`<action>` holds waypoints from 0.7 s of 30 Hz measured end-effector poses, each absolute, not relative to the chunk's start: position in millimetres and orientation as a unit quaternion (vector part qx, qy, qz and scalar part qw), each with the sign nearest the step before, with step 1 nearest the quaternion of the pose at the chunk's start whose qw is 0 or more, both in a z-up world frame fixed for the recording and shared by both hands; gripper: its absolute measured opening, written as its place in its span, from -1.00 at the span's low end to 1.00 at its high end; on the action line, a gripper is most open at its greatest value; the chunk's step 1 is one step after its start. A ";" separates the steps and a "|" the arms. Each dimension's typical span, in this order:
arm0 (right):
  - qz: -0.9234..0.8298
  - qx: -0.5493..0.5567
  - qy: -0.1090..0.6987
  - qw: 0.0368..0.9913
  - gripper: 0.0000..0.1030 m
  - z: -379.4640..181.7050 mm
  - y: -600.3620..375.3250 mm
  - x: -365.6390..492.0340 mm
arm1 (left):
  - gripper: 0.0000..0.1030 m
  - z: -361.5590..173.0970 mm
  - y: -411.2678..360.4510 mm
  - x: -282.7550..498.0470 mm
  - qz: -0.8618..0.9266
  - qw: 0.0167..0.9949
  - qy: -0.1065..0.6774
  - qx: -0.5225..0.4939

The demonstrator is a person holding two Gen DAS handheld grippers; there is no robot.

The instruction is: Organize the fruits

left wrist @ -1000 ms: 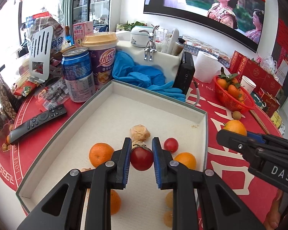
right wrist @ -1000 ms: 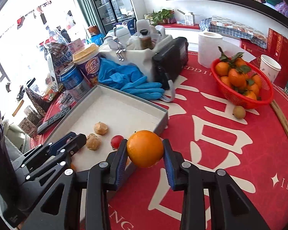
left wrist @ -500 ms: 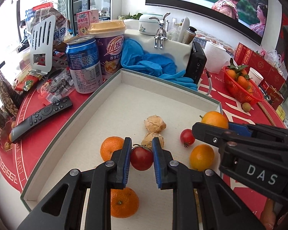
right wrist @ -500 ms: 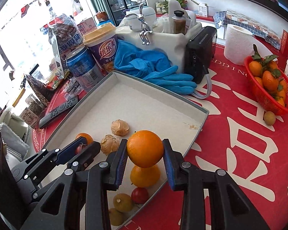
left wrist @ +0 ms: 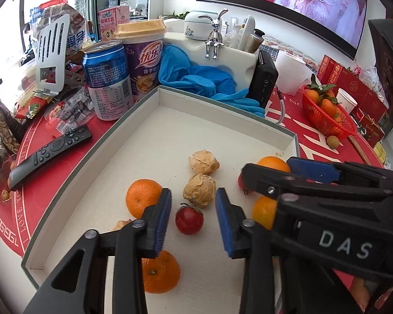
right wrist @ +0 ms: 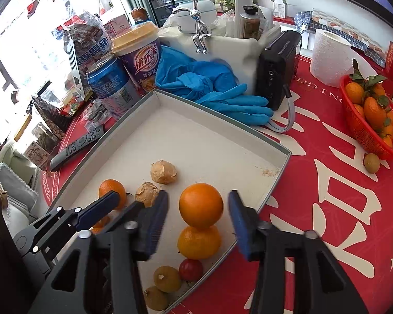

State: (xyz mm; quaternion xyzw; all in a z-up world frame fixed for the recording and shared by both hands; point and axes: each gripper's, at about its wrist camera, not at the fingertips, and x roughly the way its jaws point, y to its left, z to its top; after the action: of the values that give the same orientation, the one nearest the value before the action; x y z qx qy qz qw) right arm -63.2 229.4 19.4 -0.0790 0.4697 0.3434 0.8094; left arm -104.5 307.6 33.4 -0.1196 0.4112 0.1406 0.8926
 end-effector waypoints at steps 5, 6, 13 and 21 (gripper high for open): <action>0.339 -0.093 0.448 0.822 0.60 30.4 228.4 -68.8 | 0.72 45.1 296.5 -110.3 0.158 0.903 0.388 -0.093; 0.337 -0.095 0.451 0.821 0.60 31.2 227.9 -68.6 | 0.74 45.9 295.3 -110.0 0.158 0.903 0.389 -0.090; 0.327 -0.096 0.467 0.816 1.00 31.3 221.5 -66.4 | 1.00 43.1 289.2 -104.5 0.153 0.895 0.411 -0.081; 0.316 -0.127 0.463 0.819 1.00 34.1 223.2 -73.1 | 1.00 39.3 289.0 -104.1 0.147 0.891 0.421 -0.092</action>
State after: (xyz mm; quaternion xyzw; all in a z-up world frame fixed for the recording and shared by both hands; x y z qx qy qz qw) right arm -73.1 223.2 34.1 -0.1272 0.4627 0.3155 0.8186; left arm -104.1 289.0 39.3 -0.0918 0.4206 0.1467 0.8906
